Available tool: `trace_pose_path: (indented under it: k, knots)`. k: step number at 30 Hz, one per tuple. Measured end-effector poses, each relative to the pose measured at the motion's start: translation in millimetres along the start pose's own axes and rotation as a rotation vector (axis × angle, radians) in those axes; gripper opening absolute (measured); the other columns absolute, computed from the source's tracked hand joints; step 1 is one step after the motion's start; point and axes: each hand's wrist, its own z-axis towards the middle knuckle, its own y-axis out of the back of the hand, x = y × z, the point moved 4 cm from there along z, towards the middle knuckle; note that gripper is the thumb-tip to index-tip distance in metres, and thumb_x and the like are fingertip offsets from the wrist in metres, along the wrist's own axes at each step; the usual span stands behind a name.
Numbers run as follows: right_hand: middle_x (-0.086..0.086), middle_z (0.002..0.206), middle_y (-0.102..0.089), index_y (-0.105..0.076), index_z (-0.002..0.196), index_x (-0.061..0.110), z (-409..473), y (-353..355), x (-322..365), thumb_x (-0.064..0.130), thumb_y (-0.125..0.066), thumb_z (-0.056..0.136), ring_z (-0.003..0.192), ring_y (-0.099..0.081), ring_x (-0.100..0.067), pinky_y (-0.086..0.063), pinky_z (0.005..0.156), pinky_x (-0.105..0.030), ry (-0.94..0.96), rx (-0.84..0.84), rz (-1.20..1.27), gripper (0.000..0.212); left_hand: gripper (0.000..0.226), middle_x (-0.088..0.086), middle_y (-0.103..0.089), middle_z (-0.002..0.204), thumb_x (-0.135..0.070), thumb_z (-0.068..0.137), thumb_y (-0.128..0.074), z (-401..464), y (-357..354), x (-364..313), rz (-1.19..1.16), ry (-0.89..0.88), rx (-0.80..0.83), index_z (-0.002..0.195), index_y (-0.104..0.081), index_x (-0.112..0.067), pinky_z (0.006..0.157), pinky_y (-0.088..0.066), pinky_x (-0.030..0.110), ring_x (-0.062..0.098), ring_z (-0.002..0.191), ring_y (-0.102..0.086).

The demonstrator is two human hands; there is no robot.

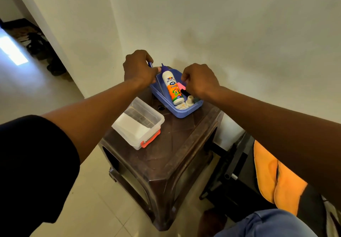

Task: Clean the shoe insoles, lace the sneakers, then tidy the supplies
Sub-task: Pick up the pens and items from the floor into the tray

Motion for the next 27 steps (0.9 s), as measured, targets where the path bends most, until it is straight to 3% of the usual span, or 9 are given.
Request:
trace_pose_path:
  k: [3,6,12,19,22,27]
  knots:
    - [-0.007,0.104,-0.073,-0.074,0.103,0.02,3.1,4.8,0.9,0.018,-0.07,0.084,0.094,-0.065,-0.029,-0.051,0.073,-0.032,0.068,0.026,-0.119,0.02,0.033,0.006,-0.074,0.098,-0.04,0.082,-0.083,1.3,-7.7,2.4,0.072,-0.032,0.011,0.1,-0.072,-0.015,0.076,-0.059,0.032,0.02,0.078,-0.072]
    - [-0.008,0.108,-0.072,-0.076,0.109,0.02,4.9,6.4,5.6,0.024,-0.071,0.087,0.104,-0.062,-0.03,-0.047,0.071,-0.032,0.171,0.033,-0.255,0.023,0.035,0.007,-0.075,0.107,-0.046,0.09,-0.073,-1.4,-12.3,3.0,0.196,-0.088,0.011,0.105,-0.075,-0.014,0.073,-0.045,0.028,0.021,0.09,-0.068]
    - [-0.01,0.118,-0.053,-0.07,0.118,0.022,12.3,-1.5,8.6,0.046,-0.07,0.089,0.114,-0.048,-0.03,-0.039,0.07,-0.035,0.252,0.06,-0.428,0.038,0.034,0.005,-0.075,0.113,-0.044,0.098,-0.062,-3.9,-15.2,9.8,0.304,-0.121,0.021,0.115,-0.075,-0.018,0.077,-0.046,0.031,0.025,0.099,-0.069]
    - [-0.013,0.122,-0.053,-0.065,0.121,0.013,19.7,-6.0,16.0,0.044,-0.071,0.087,0.119,-0.045,-0.032,-0.042,0.079,-0.04,0.204,0.102,-0.447,0.047,0.045,0.008,-0.057,0.135,-0.038,0.091,-0.071,-2.0,-16.3,7.5,0.291,-0.182,0.038,0.132,-0.059,-0.022,0.084,-0.049,0.032,0.027,0.113,-0.063]
    - [-0.013,0.122,-0.055,-0.061,0.121,0.01,21.8,-5.0,16.7,0.045,-0.073,0.085,0.12,-0.046,-0.032,-0.042,0.083,-0.041,0.158,0.102,-0.428,0.052,0.038,0.009,-0.056,0.134,-0.037,0.091,-0.07,-4.8,-18.5,5.7,0.309,-0.237,0.023,0.125,-0.061,-0.023,0.085,-0.05,0.033,0.027,0.115,-0.059]
    - [-0.012,0.116,-0.061,-0.058,0.118,0.011,22.4,0.2,18.3,0.041,-0.076,0.083,0.118,-0.051,-0.031,-0.04,0.077,-0.038,0.091,0.144,-0.395,0.05,0.025,0.008,-0.057,0.13,-0.038,0.092,-0.066,-9.8,-19.7,6.8,0.289,-0.24,0.002,0.112,-0.066,-0.024,0.08,-0.045,0.029,0.026,0.114,-0.056]
